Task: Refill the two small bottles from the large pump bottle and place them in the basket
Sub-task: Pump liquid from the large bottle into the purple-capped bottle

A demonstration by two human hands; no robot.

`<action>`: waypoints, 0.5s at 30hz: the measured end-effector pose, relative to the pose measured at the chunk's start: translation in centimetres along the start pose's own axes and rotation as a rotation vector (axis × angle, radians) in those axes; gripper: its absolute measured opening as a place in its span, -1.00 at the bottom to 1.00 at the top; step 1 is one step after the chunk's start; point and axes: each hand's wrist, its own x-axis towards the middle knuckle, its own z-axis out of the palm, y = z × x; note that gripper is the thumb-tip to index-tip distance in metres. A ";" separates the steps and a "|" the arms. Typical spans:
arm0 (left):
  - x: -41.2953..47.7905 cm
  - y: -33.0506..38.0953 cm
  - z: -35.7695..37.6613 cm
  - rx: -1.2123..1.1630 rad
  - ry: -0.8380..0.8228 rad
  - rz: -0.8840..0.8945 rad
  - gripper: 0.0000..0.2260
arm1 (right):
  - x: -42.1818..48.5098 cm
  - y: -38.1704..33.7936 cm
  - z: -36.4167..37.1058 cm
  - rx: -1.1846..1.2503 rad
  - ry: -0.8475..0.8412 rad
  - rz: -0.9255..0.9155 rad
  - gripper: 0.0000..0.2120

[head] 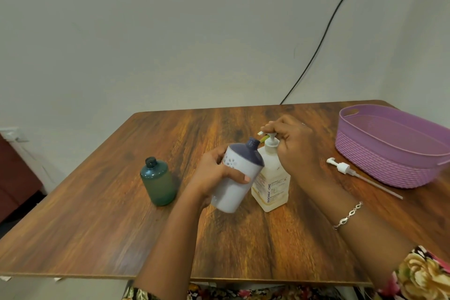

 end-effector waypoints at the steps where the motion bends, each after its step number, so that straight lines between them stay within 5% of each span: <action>1: 0.0 0.0 0.0 0.001 -0.004 -0.001 -0.43 | -0.1 -0.1 0.1 -0.011 0.007 -0.012 -0.74; 15: -0.2 0.4 0.4 -0.009 -0.012 0.004 -0.46 | 0.4 -0.1 0.0 0.043 0.039 0.011 -0.70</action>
